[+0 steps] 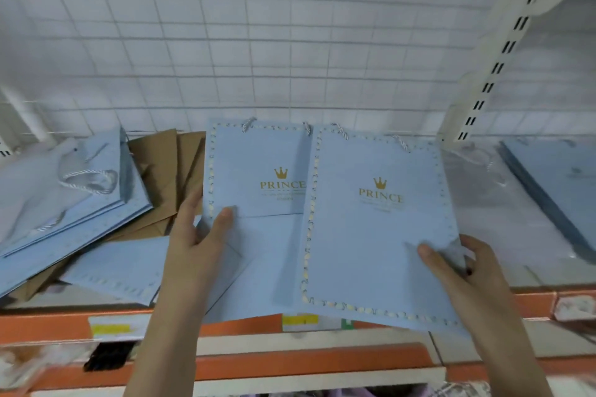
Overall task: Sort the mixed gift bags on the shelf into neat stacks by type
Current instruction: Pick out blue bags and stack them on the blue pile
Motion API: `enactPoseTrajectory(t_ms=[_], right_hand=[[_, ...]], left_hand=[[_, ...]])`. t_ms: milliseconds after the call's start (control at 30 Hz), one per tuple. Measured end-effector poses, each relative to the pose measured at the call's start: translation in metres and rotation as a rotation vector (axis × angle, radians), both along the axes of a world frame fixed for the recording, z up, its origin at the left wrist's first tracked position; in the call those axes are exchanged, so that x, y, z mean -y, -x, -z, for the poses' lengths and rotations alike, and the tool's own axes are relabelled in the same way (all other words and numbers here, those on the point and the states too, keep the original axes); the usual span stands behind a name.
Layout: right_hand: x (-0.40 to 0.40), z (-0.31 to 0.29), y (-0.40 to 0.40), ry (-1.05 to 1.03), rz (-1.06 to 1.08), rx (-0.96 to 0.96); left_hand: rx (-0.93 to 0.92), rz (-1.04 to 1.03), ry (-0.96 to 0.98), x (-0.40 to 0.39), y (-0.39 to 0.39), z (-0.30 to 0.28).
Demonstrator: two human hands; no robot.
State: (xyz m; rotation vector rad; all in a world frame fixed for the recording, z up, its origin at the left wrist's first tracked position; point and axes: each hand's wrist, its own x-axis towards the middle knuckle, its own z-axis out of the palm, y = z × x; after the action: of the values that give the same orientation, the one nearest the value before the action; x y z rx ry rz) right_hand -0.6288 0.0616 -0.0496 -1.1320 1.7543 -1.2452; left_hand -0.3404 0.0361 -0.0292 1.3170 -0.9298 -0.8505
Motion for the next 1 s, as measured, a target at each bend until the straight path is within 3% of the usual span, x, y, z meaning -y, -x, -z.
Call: enactPoseTrajectory(t_ms=[167,533,1000], right_hand=[[0.017,-0.005,0.004,0.027,0.013,0.04],[0.037,-0.017,0.063,0.086,0.092,-0.081],[0.042,-0.028,0.316,0.076,0.045,-0.125]], left_hand=[[0.026,0.009,0.011,0.018,0.002,-0.002],[0.008,0.032,0.0,0.053,0.057,-0.007],[-0.022,0.021,0.046,0.057,0.3,0.004]])
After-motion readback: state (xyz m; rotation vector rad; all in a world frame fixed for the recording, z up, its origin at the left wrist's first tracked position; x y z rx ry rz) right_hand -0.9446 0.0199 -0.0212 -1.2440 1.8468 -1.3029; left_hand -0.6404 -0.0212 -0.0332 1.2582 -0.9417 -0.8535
